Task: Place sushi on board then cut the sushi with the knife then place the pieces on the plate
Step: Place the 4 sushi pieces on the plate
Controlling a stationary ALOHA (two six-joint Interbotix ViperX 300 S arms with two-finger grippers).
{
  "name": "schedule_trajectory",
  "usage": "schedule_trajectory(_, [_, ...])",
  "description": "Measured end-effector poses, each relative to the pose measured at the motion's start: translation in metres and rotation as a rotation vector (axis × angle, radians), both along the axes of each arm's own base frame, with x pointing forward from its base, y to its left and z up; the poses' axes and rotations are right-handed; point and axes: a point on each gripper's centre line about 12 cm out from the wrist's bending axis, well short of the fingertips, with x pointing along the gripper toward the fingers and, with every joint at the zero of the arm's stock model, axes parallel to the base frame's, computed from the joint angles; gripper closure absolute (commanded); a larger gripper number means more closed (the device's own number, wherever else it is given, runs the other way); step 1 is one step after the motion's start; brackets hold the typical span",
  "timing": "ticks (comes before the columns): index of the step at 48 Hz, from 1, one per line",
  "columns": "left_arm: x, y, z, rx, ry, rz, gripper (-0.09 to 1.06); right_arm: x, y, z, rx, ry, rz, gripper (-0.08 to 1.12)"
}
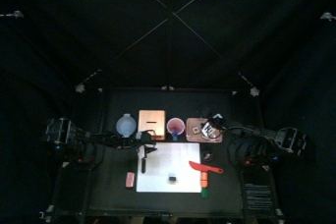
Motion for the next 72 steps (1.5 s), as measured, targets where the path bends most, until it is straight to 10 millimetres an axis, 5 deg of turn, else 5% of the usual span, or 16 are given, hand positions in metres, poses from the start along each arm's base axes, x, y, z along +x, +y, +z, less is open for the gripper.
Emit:
schedule_trajectory(13, [0.0,0.0,0.0,-0.001,0.0,0.001,0.23,0.002,-0.006,-0.028,0.029,0.096,0.012,0.24])
schedule_trajectory(27, [0.0,0.001,0.0,-0.001,0.0,0.003,0.23,0.015,0.003,0.002,0.01,0.079,0.05,0.24])
schedule_trajectory(38, [0.0,0.0,0.0,-0.004,-0.002,0.004,0.23,0.055,0.067,0.037,0.015,-0.025,0.262,0.24])
schedule_trajectory(52, [-0.001,0.0,-0.001,-0.006,0.01,0.005,0.23,0.098,0.17,0.049,0.054,-0.139,0.569,0.24])
schedule_trajectory(72, [-0.001,0.001,-0.002,-0.007,0.019,0.006,0.23,0.137,0.229,0.033,0.166,-0.203,0.628,0.23])
